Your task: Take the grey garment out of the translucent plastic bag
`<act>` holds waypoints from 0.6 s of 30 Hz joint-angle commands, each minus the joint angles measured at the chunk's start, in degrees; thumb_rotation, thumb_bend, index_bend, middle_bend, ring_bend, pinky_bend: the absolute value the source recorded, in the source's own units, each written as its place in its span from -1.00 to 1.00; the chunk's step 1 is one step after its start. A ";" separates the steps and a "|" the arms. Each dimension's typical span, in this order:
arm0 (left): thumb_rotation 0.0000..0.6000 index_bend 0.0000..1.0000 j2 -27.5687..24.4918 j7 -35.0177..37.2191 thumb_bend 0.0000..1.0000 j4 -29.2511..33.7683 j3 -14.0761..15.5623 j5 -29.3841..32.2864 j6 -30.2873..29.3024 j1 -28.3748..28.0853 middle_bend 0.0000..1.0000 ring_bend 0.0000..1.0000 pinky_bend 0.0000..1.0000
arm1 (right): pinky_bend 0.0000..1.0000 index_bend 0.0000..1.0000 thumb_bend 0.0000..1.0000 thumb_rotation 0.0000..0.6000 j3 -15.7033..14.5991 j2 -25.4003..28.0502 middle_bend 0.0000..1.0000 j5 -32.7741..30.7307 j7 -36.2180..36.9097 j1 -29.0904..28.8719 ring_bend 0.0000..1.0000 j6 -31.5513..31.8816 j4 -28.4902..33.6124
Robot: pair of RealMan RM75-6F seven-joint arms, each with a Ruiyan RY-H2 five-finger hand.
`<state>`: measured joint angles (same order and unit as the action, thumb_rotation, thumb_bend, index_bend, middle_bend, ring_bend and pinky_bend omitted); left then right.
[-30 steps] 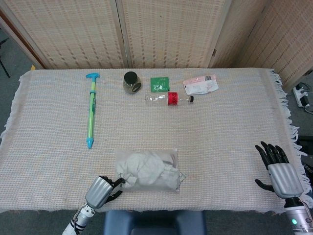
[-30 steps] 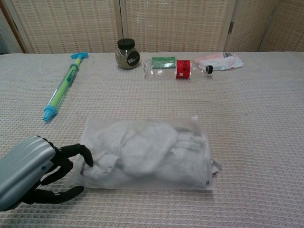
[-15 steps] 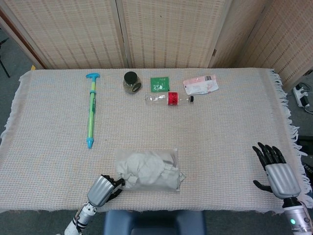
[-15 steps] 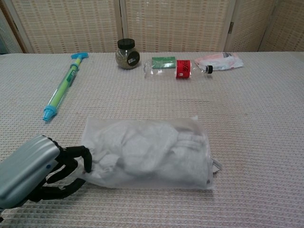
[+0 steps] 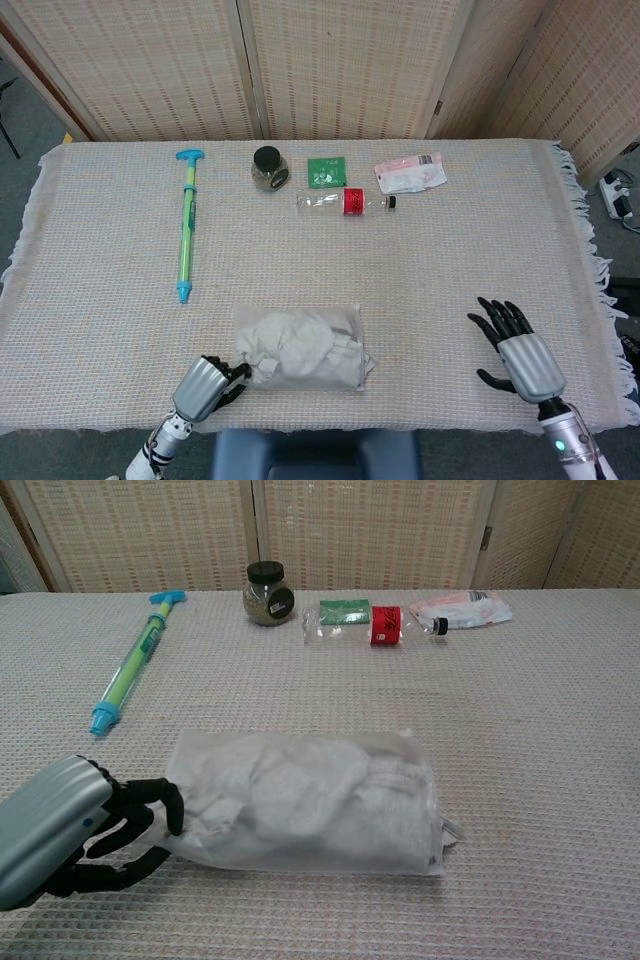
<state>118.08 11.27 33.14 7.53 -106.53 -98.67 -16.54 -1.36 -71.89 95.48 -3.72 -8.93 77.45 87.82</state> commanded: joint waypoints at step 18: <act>1.00 0.49 -6.47 -6.57 0.07 11.31 -0.57 1.44 3.15 -2.26 1.00 1.00 1.00 | -1.00 -0.07 -0.53 1.00 -1.47 -22.26 -1.00 3.51 11.53 -9.05 -1.00 -7.73 -14.27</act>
<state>111.86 5.02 44.06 7.03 -105.10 -95.54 -18.68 -2.92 -92.48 98.80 7.50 -17.62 69.02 75.01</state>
